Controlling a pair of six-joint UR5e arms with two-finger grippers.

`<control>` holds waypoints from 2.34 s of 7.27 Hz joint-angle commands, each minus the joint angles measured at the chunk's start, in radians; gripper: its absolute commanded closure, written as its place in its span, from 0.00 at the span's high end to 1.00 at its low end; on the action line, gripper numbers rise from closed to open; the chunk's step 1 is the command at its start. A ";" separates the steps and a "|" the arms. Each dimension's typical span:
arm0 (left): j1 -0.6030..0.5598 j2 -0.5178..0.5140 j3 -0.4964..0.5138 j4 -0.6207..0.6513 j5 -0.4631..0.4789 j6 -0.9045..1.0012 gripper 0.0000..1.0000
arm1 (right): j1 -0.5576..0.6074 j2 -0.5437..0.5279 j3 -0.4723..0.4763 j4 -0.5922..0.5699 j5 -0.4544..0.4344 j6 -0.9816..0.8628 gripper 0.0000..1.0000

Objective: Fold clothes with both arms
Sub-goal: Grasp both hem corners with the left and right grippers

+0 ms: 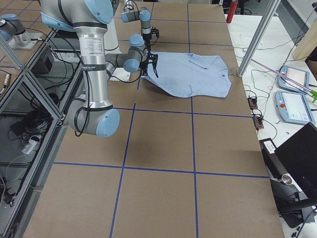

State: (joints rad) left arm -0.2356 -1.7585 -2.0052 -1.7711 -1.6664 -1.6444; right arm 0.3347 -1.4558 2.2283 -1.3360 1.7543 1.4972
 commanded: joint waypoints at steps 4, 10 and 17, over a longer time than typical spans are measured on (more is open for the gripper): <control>0.021 0.005 0.000 0.013 0.001 -0.003 0.61 | 0.009 0.000 0.002 0.000 0.005 -0.002 0.00; 0.038 -0.004 -0.004 0.025 0.001 -0.015 0.14 | 0.017 0.000 0.002 0.001 0.010 -0.002 0.00; 0.041 -0.006 -0.217 0.251 -0.003 0.002 0.00 | 0.023 -0.029 0.034 -0.006 0.118 0.000 0.00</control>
State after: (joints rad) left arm -0.1949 -1.7641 -2.1691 -1.5741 -1.6690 -1.6457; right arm 0.3575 -1.4731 2.2490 -1.3382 1.8315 1.4953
